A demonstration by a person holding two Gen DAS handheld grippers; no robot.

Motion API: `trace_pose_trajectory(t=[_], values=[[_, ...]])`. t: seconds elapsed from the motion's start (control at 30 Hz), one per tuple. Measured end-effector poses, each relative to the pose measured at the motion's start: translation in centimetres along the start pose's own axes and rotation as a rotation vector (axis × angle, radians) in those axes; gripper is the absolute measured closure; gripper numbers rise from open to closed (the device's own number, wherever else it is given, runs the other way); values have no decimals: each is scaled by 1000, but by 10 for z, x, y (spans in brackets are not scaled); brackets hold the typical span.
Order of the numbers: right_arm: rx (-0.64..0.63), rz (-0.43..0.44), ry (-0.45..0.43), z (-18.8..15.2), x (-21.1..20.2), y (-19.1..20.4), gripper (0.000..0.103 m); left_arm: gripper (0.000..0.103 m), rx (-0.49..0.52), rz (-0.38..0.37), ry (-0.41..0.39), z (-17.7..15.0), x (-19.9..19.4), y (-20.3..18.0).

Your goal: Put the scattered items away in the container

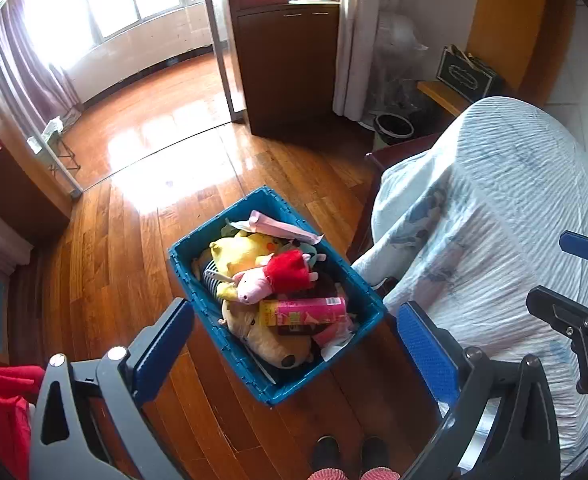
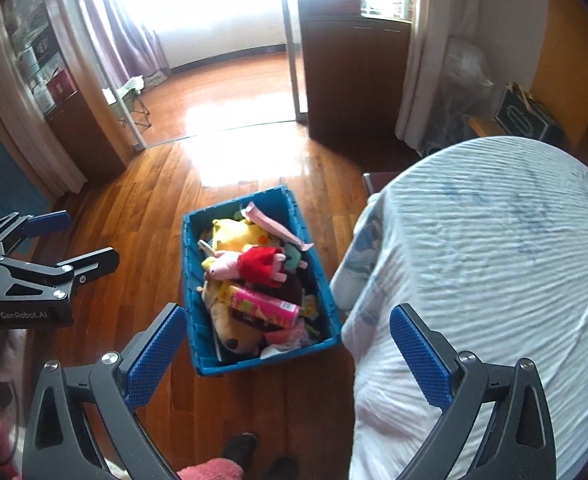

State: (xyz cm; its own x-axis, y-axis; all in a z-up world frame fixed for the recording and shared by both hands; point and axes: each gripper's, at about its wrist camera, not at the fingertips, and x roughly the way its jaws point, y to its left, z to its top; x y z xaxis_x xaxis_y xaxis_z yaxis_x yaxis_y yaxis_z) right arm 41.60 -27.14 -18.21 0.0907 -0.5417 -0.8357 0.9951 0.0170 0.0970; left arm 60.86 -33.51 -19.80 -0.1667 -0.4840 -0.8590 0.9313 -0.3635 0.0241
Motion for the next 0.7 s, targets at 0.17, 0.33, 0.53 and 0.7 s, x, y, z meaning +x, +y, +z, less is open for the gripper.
trace_pose_trajectory(t=[0.17, 0.33, 0.53, 0.7], values=[[118, -89, -23, -20, -43, -43, 0, 0, 112, -78, -22, 20, -15, -55], [252, -177, -53, -51, -98, -95, 0, 0, 253, -168, -46, 32, -34, -130], [407, -296, -94, -99, -175, -163, 0, 0, 428, -277, -69, 31, -62, -239], [507, -376, -121, -141, -234, -216, 0, 0, 534, -358, -86, 22, -88, -327]])
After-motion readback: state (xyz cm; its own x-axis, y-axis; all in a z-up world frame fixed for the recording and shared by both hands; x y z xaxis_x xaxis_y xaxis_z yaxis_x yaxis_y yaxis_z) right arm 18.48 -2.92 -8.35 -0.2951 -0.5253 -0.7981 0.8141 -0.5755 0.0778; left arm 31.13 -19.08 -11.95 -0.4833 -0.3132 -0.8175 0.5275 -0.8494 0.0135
